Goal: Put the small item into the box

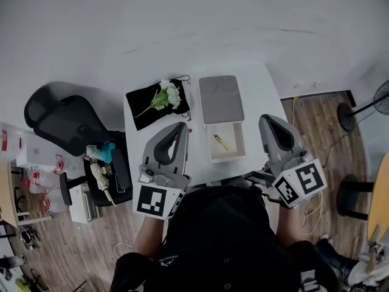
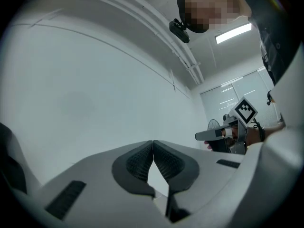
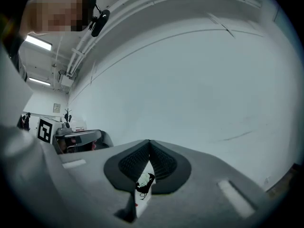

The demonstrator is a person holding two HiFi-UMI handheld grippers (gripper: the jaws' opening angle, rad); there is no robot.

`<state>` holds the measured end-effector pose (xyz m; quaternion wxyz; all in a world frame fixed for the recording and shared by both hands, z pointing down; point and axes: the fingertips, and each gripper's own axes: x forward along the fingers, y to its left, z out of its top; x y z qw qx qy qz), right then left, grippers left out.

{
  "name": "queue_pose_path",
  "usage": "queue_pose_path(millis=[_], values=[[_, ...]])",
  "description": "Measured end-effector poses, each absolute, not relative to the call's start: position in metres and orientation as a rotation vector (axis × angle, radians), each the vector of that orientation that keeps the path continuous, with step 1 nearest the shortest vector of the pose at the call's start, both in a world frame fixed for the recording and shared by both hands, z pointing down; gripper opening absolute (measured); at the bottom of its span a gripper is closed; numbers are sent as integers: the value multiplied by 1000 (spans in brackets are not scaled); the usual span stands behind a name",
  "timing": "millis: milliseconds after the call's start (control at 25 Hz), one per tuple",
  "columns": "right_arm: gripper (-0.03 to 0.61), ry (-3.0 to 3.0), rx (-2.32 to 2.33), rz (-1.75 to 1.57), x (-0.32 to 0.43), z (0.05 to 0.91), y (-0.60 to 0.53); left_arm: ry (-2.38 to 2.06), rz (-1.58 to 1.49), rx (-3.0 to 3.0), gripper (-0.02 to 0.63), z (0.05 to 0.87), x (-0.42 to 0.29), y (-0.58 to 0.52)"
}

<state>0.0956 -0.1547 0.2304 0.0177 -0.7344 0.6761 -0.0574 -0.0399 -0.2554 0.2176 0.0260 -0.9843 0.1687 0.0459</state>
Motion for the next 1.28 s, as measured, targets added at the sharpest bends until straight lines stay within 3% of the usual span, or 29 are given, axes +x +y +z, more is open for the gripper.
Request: queue_pose_path(millis=[1280], values=[[5,2171,-2243,-143,80,234,-169,574,75,-3045,6,239,-50,-262]])
